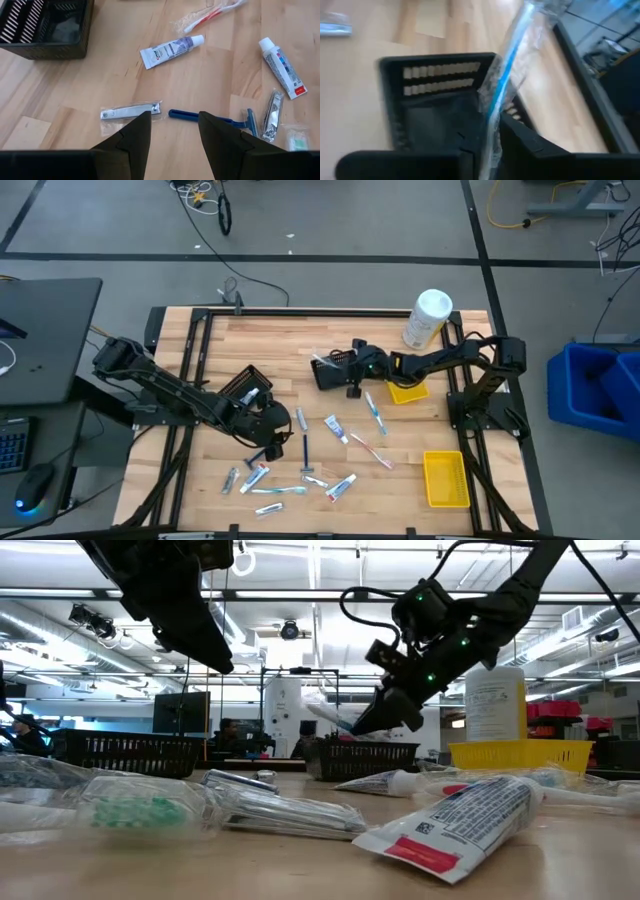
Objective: Pick & Place Travel size toiletries
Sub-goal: Put the blue toothbrush into the top black basket, then put the blue razor into the top yellow basket
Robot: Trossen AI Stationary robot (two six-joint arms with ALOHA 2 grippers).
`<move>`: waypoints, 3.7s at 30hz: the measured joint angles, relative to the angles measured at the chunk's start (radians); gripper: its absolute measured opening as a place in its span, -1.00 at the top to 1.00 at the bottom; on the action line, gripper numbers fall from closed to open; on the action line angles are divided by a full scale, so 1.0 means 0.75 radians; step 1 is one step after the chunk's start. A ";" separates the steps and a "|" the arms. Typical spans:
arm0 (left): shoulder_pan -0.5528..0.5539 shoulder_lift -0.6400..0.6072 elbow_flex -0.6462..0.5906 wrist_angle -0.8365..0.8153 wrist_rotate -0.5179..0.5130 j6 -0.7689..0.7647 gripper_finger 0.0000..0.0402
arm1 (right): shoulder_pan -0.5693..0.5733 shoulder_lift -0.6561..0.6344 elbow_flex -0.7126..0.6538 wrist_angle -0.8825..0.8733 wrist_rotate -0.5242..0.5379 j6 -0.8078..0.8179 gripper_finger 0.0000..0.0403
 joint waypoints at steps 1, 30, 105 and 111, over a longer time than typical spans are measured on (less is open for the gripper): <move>0.000 0.000 0.000 0.000 -0.002 -0.004 0.13 | 0.001 0.000 0.000 0.003 0.000 -0.002 0.57; 0.000 0.000 0.000 0.000 -0.007 -0.009 0.13 | 0.242 -0.150 0.000 -0.094 0.049 0.298 -0.19; 0.001 0.001 0.001 0.259 -0.322 0.319 0.13 | 0.840 -0.061 0.000 -0.264 0.448 1.128 -0.29; 0.001 0.001 0.001 0.259 -0.297 0.270 0.13 | 0.834 -0.061 0.000 -0.261 0.448 1.117 -0.28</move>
